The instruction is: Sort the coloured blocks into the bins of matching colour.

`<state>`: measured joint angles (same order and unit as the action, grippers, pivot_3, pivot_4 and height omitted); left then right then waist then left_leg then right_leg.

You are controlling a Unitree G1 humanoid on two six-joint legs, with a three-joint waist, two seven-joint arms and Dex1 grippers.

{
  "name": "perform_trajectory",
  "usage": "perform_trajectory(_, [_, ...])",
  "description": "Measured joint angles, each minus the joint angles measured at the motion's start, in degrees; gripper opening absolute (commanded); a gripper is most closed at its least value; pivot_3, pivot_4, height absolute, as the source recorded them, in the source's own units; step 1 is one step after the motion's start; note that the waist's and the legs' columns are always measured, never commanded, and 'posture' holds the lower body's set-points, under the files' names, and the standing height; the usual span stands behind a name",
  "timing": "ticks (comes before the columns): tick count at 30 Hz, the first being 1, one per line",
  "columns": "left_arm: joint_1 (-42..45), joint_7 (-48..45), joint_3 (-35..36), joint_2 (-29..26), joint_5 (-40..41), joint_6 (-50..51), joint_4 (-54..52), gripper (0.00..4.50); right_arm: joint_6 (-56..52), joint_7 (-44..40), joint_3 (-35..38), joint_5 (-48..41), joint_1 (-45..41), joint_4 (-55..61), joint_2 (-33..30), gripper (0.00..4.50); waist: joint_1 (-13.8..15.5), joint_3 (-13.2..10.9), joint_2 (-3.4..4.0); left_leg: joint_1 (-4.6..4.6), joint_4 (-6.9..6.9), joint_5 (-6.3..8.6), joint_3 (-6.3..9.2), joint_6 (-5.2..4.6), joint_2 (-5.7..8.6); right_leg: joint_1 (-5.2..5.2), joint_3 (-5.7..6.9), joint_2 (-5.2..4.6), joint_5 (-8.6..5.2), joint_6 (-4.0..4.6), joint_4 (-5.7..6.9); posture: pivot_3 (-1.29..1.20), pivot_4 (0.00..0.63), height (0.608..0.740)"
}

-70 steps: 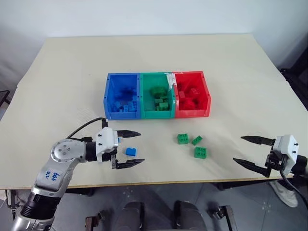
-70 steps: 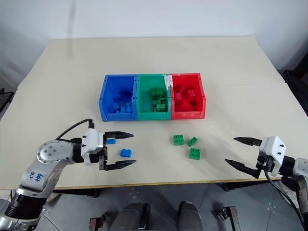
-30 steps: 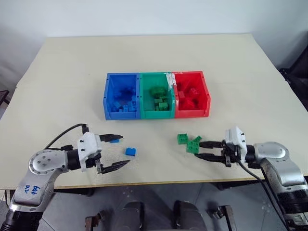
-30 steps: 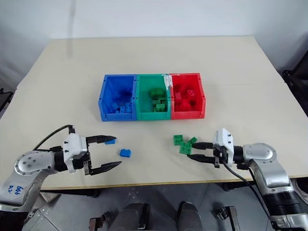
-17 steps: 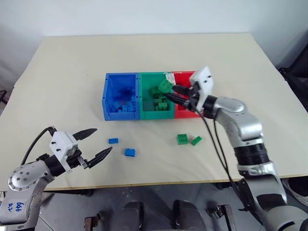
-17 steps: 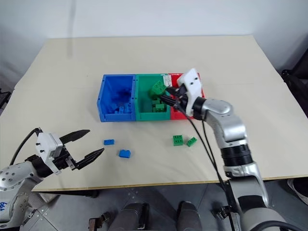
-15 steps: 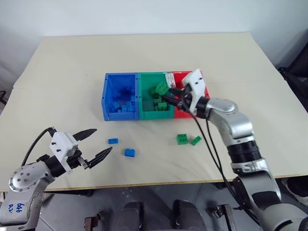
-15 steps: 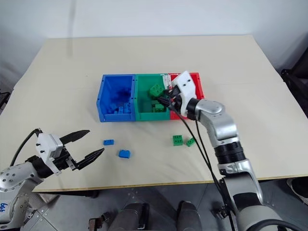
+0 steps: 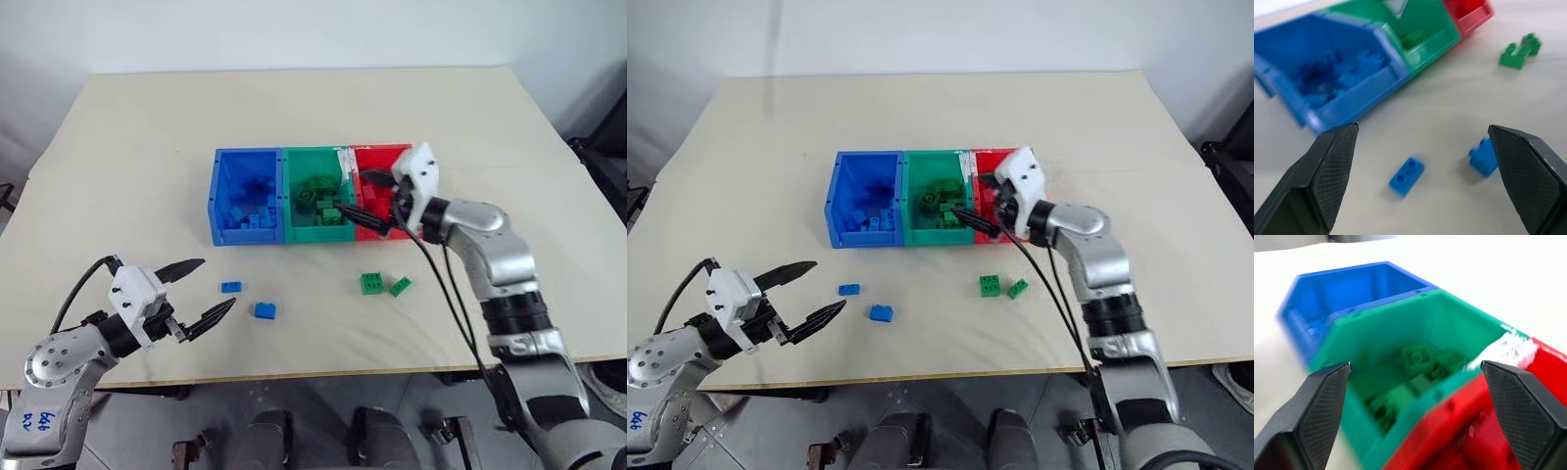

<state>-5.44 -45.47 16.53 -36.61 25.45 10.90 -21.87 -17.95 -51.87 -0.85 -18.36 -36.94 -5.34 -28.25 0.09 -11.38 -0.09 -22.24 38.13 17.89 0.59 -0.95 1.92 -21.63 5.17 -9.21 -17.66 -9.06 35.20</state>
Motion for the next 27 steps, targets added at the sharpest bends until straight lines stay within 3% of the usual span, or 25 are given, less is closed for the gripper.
perform_trajectory(6, [6.5,-6.4,-7.0,-2.9,-0.3,1.1,2.8,4.50,11.0,-13.7,10.1,-5.1,22.5,8.5,-11.3,4.46,1.1,0.0,0.00,0.05,0.01,0.06,-0.26,-0.10,0.19,0.09,-0.03,0.00,0.02,-0.05,-0.20,0.00,0.150,0.740])
perform_trajectory(13, [13.9,-11.9,-17.0,-0.4,-2.8,-1.7,9.2,4.50,22.0,-21.4,19.3,-5.3,38.7,2.7,-17.1,4.46,1.2,0.0,0.00,0.19,0.06,0.05,-0.66,-0.09,0.07,0.17,-0.02,0.01,0.03,-0.06,-0.20,0.00,0.150,0.740])
perform_trajectory(19, [19.0,-13.9,-18.7,0.5,-3.3,-3.8,12.5,4.50,24.2,-20.3,19.1,-4.9,37.1,-1.9,-17.0,4.46,0.9,0.0,0.02,0.26,0.12,0.04,-0.65,-0.08,-0.24,0.16,-0.10,0.01,0.03,-0.06,-0.18,0.00,0.150,0.740])
perform_trajectory(27, [14.9,-14.1,-16.2,-0.7,-2.7,-4.1,12.7,4.50,23.7,-23.6,6.6,-0.7,20.5,-9.6,-15.5,4.46,0.4,0.0,0.03,0.22,0.12,0.05,-0.49,-0.08,-0.25,0.15,-0.03,0.01,0.03,-0.06,-0.19,0.00,0.150,0.740])
